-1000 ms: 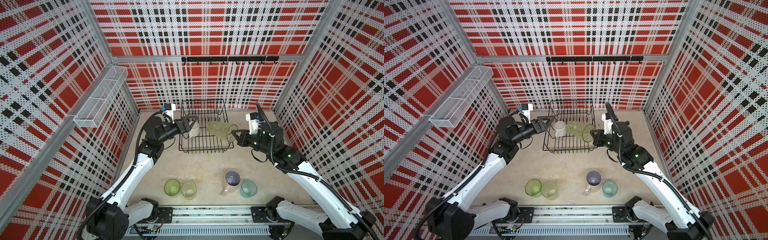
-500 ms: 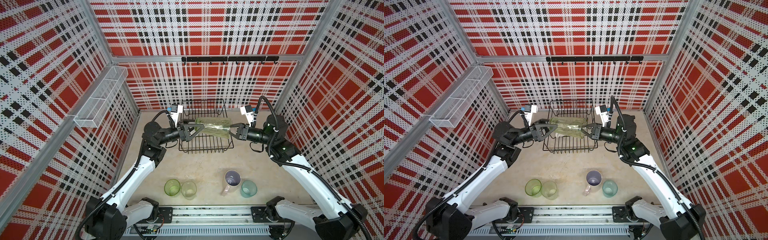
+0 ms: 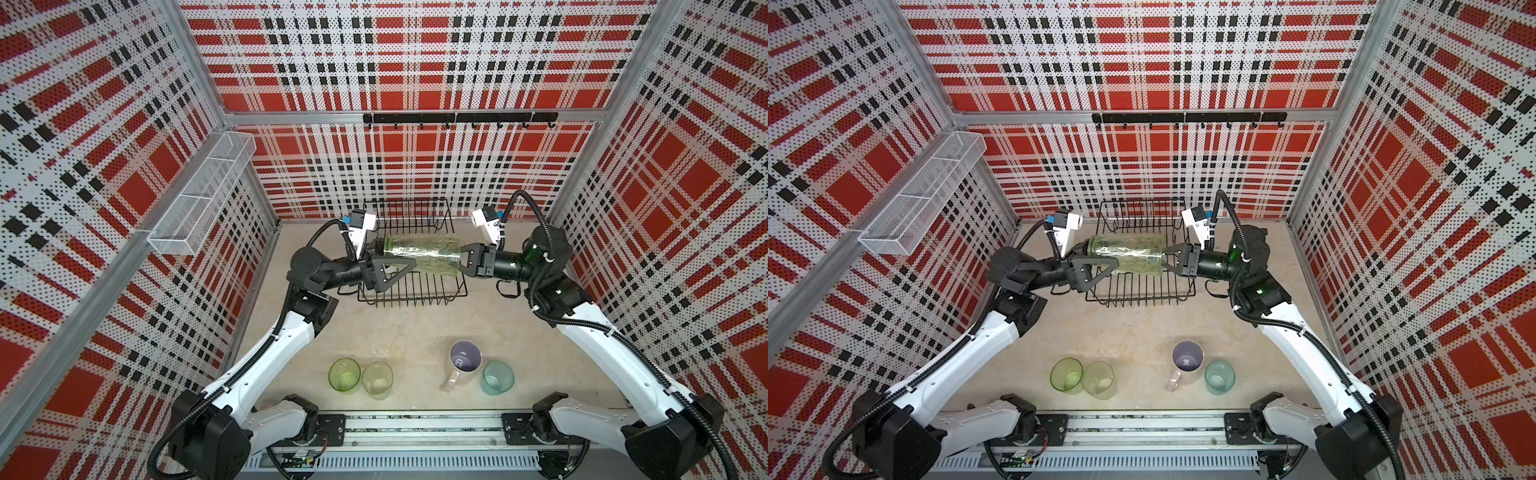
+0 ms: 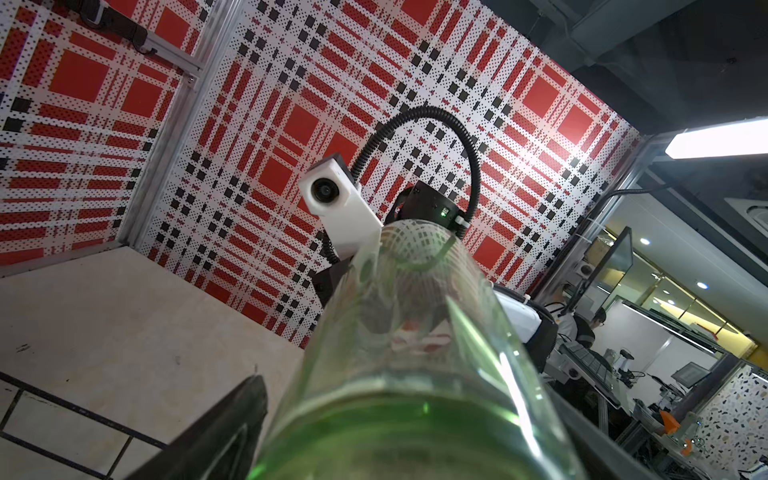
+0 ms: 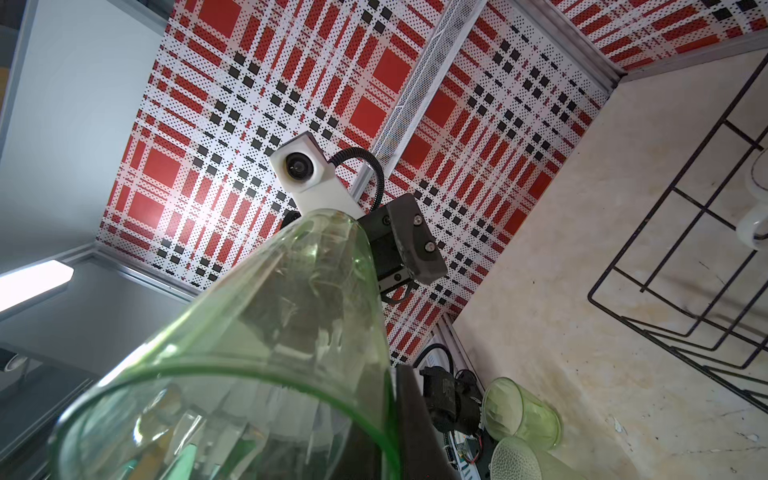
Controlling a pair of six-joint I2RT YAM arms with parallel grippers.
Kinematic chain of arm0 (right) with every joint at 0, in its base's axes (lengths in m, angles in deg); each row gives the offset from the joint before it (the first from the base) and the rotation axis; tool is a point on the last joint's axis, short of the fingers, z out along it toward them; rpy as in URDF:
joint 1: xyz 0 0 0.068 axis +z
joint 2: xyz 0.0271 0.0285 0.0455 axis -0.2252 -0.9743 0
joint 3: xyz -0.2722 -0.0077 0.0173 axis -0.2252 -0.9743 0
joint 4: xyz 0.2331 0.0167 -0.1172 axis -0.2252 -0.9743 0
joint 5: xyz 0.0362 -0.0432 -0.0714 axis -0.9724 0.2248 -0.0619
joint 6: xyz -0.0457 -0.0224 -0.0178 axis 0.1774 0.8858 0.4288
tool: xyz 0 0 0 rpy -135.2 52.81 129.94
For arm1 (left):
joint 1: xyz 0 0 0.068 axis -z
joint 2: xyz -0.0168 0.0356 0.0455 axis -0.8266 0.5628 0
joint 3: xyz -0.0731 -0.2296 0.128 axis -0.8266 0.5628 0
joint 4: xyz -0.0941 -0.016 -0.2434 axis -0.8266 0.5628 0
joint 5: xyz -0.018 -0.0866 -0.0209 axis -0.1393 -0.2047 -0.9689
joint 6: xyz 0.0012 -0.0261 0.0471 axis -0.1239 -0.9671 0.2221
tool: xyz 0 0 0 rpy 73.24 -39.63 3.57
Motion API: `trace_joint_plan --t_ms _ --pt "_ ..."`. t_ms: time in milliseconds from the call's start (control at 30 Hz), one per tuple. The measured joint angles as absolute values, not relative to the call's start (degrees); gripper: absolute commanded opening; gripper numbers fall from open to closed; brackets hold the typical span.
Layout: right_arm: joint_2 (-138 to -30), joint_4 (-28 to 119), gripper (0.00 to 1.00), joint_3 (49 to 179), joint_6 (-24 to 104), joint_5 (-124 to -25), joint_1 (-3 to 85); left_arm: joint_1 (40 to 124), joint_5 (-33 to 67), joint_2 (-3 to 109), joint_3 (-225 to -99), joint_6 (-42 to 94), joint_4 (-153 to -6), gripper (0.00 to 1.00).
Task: Load the cups into the dish rack
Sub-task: 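Close the left gripper on the green cup while the right gripper holds it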
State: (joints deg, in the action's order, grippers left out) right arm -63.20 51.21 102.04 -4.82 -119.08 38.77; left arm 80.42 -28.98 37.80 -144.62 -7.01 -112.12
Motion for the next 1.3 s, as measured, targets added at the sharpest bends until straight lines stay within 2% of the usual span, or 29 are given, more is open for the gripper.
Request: trace_joint_plan --t_ms 100,167,367,700,867,900,1000,1067,1167,1300 --pt "-63.59 52.0 0.0 101.36 -4.95 -119.25 38.77 80.35 -28.48 37.8 -144.27 -7.06 -112.73 0.89" --pt "-63.75 52.09 0.0 100.96 -4.86 -119.36 38.79 80.29 -27.95 37.83 -144.03 -7.19 -113.17 0.92" --pt "-64.42 52.28 0.0 100.07 -4.58 -119.45 39.19 80.29 -27.08 38.61 -143.94 -8.43 -114.76 0.92" --pt "-65.08 54.56 0.0 98.56 -5.84 -118.55 39.36 80.33 -26.92 39.57 -142.81 -9.66 -116.29 0.82" --pt "-65.08 55.26 0.13 98.41 -5.8 -117.85 39.36 80.15 -26.86 39.64 -142.74 -10.42 -117.04 0.7" --pt "-65.08 55.45 0.2 98.32 -5.95 -117.81 39.36 79.98 -26.84 39.64 -142.63 -10.51 -117.19 0.68" --pt "-65.08 56.26 0.55 97.86 -6.04 -117.24 39.41 79.28 -26.4 39.64 -141.69 -10.49 -117.12 0.66" --pt "-65.08 56.68 0.67 97.58 -6.17 -116.82 39.41 78.3 -25.83 39.64 -140.77 -10.49 -116.84 0.66" --pt "-65.08 56.26 0.76 97.23 -5.45 -115.62 38.9 76.85 -24.65 39.55 -139.57 -10.22 -116.56 0.66" --pt "-64.88 50.51 0.8 96.59 -1.01 -110.55 38.25 75.54 -21.18 38.92 -139.05 -6.4 -112.62 0.65"
